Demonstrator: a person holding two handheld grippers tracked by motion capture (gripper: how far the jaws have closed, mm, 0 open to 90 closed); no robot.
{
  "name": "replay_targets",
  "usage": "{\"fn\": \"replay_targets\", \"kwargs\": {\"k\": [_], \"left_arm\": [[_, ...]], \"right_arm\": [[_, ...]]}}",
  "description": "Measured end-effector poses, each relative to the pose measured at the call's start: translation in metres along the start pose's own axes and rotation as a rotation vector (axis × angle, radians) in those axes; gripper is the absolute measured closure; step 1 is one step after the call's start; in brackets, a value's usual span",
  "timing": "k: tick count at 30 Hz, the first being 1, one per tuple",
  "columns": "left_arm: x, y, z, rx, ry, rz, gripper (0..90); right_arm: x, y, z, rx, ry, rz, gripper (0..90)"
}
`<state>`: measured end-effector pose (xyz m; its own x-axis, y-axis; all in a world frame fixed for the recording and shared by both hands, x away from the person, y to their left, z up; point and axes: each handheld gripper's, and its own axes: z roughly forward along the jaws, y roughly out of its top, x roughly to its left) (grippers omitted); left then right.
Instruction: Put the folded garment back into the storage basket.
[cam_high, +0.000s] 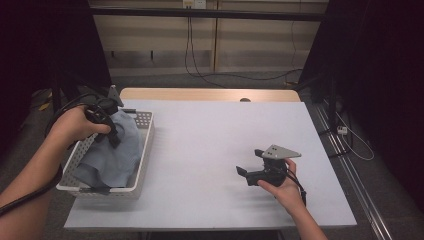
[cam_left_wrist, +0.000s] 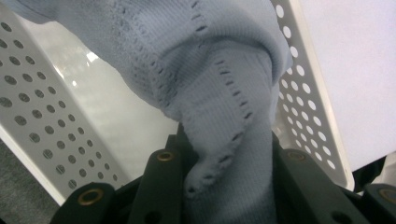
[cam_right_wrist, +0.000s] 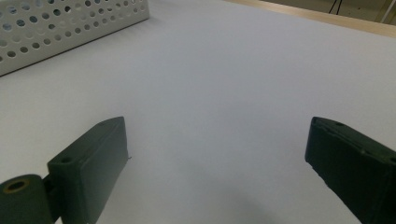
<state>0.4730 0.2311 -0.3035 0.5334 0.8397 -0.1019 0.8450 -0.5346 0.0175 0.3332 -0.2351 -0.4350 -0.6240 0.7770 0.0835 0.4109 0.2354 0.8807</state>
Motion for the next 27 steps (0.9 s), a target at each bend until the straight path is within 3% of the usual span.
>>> {"fn": "replay_targets", "kwargs": {"k": [10,27], "left_arm": [[-0.003,0.002,0.002,-0.027,-0.007,0.016,71.5],[-0.005,0.005,0.019,-0.039,-0.005,-0.023,70.7]], "right_arm": [[0.000,0.000,0.000,0.000,0.001,0.000,5.4],[0.000,0.000,0.000,-0.002,0.002,0.000,5.4]]}}
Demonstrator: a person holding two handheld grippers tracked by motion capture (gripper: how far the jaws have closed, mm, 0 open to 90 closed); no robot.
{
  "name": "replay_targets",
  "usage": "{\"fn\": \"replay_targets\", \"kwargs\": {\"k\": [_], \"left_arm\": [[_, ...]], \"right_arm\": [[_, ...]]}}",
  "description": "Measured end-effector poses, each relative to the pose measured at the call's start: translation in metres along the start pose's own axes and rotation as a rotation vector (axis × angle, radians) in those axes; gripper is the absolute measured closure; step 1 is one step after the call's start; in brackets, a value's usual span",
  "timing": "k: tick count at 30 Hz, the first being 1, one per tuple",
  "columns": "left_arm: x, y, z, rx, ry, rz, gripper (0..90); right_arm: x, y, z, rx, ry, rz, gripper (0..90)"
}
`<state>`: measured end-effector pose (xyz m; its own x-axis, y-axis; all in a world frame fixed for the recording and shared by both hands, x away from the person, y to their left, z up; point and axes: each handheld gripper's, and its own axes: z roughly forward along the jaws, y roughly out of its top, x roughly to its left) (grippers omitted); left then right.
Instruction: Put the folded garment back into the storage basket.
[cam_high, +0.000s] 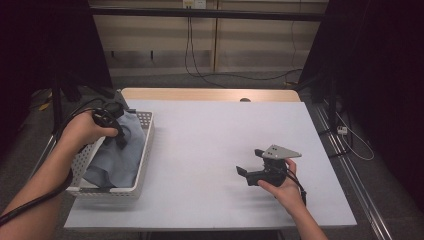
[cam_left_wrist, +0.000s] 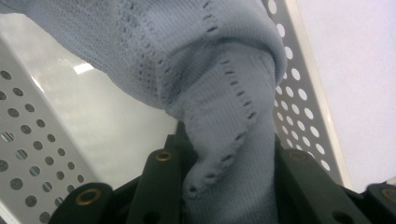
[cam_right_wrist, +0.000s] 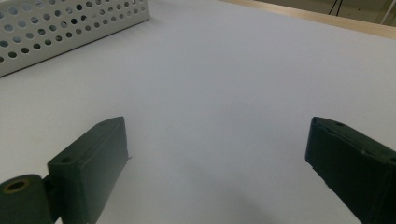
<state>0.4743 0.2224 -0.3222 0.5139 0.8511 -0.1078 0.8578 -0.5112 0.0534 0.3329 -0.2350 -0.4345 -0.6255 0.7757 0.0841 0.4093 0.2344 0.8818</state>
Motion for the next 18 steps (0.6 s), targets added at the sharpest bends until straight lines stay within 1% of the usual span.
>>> {"fn": "replay_targets", "kwargs": {"k": [8,13,18], "left_arm": [[0.0002,-0.0009,0.0032,-0.011,0.000,-0.016,70.1],[0.0007,-0.0015,0.0057,-0.017,-0.008,-0.029,69.6],[0.0005,-0.0023,0.0085,-0.025,-0.007,-0.028,69.1]], "right_arm": [[0.0007,0.0003,0.0002,0.000,0.001,-0.001,5.3],[0.0013,0.0006,0.0004,-0.002,0.003,-0.003,5.3],[0.0016,0.0006,0.0005,-0.001,0.004,-0.004,5.3]]}}
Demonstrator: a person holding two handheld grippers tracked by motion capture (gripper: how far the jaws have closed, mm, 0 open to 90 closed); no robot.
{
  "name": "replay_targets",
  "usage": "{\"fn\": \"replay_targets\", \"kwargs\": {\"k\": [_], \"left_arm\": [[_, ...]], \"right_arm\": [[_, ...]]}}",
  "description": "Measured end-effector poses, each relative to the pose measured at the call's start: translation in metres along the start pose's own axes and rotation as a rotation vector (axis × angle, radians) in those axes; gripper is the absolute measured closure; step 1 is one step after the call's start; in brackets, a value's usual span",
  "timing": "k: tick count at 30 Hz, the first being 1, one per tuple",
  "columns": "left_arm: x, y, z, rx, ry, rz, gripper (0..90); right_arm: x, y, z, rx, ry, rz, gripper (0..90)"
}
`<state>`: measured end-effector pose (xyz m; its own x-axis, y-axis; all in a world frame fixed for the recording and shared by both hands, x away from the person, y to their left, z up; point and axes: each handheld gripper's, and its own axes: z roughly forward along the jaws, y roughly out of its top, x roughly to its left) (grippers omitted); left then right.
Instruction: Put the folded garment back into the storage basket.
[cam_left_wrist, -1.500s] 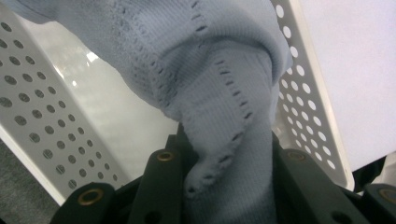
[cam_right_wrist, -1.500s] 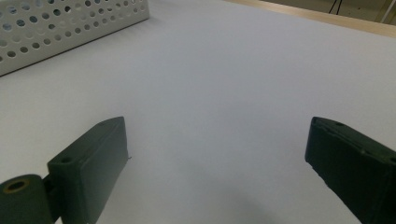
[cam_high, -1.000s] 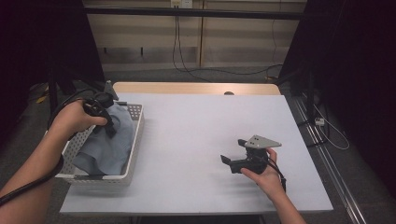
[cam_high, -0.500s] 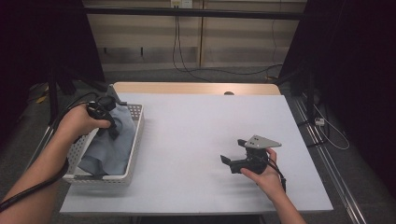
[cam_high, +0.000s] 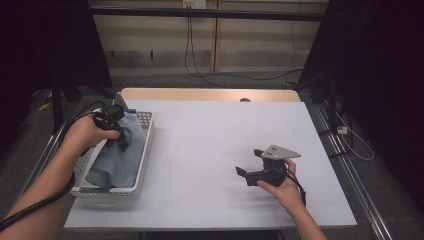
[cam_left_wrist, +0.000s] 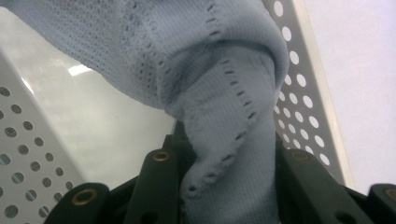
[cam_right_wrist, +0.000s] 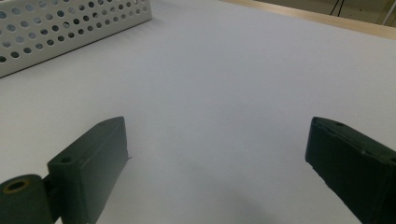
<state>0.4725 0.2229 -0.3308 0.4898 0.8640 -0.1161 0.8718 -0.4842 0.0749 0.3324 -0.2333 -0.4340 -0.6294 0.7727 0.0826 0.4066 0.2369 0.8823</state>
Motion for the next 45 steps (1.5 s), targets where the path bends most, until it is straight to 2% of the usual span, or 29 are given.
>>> {"fn": "replay_targets", "kwargs": {"k": [7,13,18,24,32,36,41,44,45], "left_arm": [[0.000,-0.001,0.005,-0.014,-0.007,-0.016,67.2],[0.002,-0.001,0.004,-0.032,-0.026,-0.022,58.4],[0.005,-0.002,0.000,-0.058,-0.017,-0.023,52.2],[0.006,-0.001,-0.002,-0.081,0.002,-0.020,51.6],[0.012,0.003,-0.005,-0.140,0.006,-0.049,47.5],[0.017,0.006,-0.003,-0.175,0.020,-0.077,47.5],[0.021,0.010,0.002,-0.225,0.064,-0.076,48.2],[0.023,0.011,0.005,-0.236,0.044,-0.069,56.4],[0.023,0.011,0.006,-0.224,0.033,-0.074,62.4]], "right_arm": [[0.000,0.001,-0.001,-0.004,-0.001,-0.001,5.3],[0.001,0.001,-0.001,-0.003,-0.001,-0.002,5.4],[0.000,0.001,-0.001,-0.003,-0.002,-0.002,5.4],[0.001,0.000,-0.001,-0.001,-0.001,-0.002,5.4],[0.001,0.000,0.000,0.002,0.002,-0.002,5.4],[0.001,0.000,0.001,0.005,0.002,-0.001,5.4],[0.000,-0.001,0.001,0.006,0.002,0.004,5.4],[0.000,-0.001,0.001,0.007,0.002,0.003,5.4],[0.000,-0.001,0.001,0.008,0.002,0.002,5.4]]}}
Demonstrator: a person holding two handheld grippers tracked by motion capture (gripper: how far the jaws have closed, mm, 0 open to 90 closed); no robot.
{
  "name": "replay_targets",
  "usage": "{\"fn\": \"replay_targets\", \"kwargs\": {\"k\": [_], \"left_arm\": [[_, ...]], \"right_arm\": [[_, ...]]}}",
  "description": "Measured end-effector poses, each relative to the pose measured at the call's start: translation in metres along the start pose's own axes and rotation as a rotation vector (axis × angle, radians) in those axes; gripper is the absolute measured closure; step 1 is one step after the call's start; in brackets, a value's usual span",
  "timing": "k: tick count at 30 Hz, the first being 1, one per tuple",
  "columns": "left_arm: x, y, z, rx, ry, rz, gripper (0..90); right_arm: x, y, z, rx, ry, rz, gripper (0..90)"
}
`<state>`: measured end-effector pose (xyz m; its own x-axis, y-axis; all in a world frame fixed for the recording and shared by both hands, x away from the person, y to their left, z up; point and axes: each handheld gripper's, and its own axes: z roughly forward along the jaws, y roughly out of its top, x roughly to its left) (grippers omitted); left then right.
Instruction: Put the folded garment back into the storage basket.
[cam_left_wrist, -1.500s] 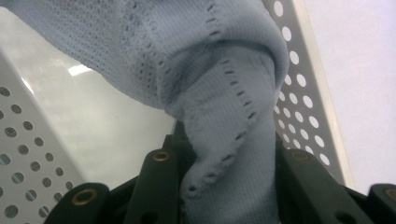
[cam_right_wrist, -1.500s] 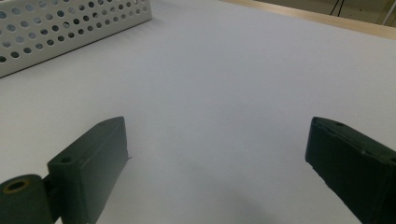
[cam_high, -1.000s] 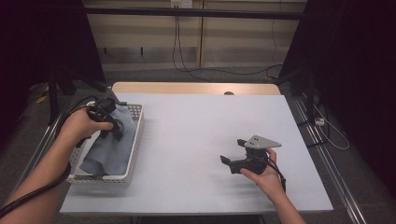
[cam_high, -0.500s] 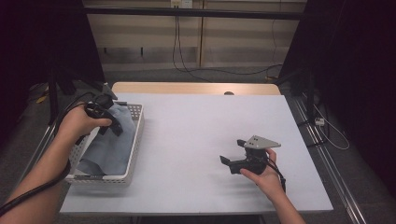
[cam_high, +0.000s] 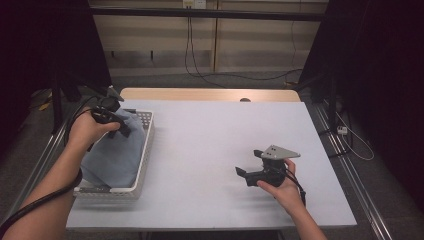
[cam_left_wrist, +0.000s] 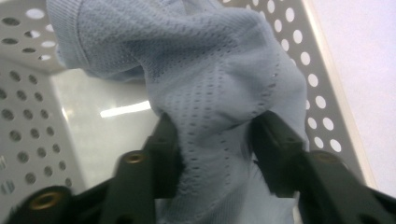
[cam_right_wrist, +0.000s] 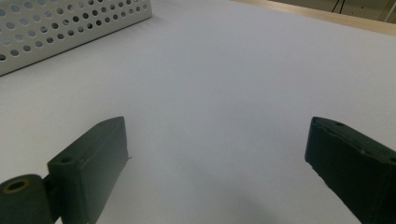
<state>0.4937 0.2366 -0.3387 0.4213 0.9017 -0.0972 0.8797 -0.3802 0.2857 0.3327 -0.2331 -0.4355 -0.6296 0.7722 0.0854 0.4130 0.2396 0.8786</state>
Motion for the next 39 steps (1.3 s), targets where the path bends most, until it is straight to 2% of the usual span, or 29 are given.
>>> {"fn": "replay_targets", "kwargs": {"k": [1,3,6,9,12,13,16,21,26,32,39], "left_arm": [[0.000,0.000,0.001,0.012,-0.007,-0.001,64.9],[0.000,-0.002,0.002,0.038,-0.020,-0.027,70.1],[0.004,-0.005,0.003,0.074,-0.037,-0.058,72.8],[0.009,-0.011,0.006,0.122,-0.016,-0.078,74.0],[0.016,-0.017,0.009,0.130,-0.015,-0.100,74.1],[0.017,-0.017,0.010,0.128,-0.011,-0.092,74.0],[0.019,-0.018,0.010,0.111,-0.011,-0.106,71.4],[0.020,-0.017,0.006,0.096,-0.004,-0.099,61.0],[0.022,-0.014,0.002,0.054,-0.015,-0.106,49.0],[0.023,-0.008,-0.004,0.007,0.002,-0.109,44.8],[0.022,-0.004,-0.012,-0.003,0.015,-0.099,42.8]], "right_arm": [[0.000,0.000,0.000,-0.001,0.001,0.002,5.4],[0.000,0.000,0.000,-0.001,-0.002,0.002,5.4],[-0.001,0.000,-0.001,-0.001,-0.003,0.002,5.4],[-0.001,0.000,-0.001,-0.002,-0.002,0.000,5.5],[-0.001,-0.001,-0.002,-0.002,-0.003,0.000,5.4],[-0.001,-0.001,-0.002,-0.002,-0.004,0.000,5.4],[-0.001,0.000,-0.002,-0.005,-0.004,-0.002,5.5],[-0.001,0.000,-0.002,-0.004,-0.005,0.000,5.5],[-0.001,0.000,-0.002,-0.003,-0.006,-0.002,5.5],[-0.001,0.000,-0.002,-0.003,-0.006,-0.002,5.5],[-0.001,0.000,-0.002,-0.006,-0.004,-0.002,5.6]]}}
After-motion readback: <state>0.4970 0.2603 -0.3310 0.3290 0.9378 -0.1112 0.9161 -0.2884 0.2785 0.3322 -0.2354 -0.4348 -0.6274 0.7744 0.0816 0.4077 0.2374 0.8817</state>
